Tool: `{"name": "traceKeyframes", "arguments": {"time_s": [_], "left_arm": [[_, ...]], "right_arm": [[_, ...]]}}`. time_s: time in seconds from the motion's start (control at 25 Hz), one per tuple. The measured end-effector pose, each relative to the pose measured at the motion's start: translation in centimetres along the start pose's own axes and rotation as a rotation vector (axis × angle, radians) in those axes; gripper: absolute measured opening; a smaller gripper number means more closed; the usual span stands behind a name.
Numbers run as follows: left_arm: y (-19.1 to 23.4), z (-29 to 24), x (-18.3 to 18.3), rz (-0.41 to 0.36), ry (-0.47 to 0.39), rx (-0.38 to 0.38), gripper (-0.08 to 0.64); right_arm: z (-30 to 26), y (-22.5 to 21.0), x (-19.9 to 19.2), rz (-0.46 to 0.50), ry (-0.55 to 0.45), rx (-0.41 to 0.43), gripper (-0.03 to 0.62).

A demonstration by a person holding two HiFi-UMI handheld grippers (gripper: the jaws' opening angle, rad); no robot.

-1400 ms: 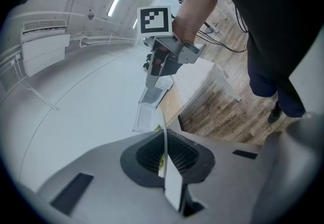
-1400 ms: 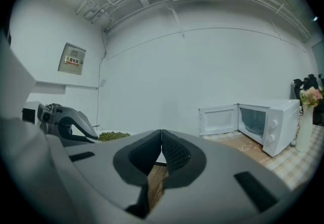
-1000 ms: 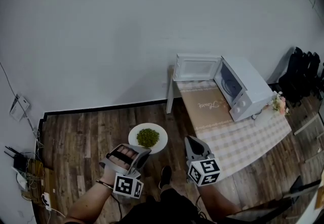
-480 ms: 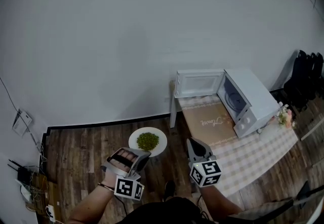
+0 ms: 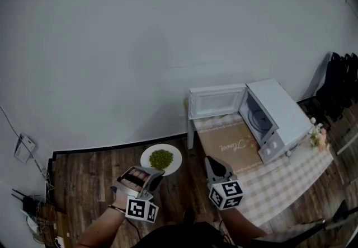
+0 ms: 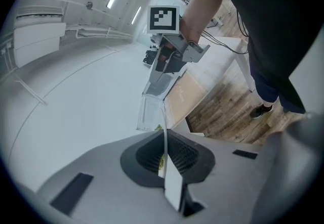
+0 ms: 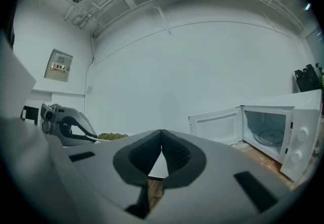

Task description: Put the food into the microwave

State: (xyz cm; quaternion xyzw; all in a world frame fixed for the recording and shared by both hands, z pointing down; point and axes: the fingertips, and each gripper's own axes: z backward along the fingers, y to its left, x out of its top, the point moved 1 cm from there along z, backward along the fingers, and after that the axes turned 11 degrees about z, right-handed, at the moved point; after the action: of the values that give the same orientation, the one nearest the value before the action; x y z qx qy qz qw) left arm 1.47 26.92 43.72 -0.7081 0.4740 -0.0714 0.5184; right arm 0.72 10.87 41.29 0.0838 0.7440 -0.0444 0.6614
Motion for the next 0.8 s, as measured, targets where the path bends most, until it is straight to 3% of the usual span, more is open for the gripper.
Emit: {"name": "traceKeyframes", "arguments": {"time_s": [0.32,0.8], "left_arm": [[1.8,-5.1,1.0,-0.038,-0.019,-0.029,0.02],[4.4,-13.1,5.0,-0.068,-0.098,-0.032,0.02]], "right_arm": [[-3.1,-3.9,-0.3,0.028,0.025,-0.008,0.009],[-3.8,-12.0,-1.5,-0.008,0.039,-0.086,0.009]]}}
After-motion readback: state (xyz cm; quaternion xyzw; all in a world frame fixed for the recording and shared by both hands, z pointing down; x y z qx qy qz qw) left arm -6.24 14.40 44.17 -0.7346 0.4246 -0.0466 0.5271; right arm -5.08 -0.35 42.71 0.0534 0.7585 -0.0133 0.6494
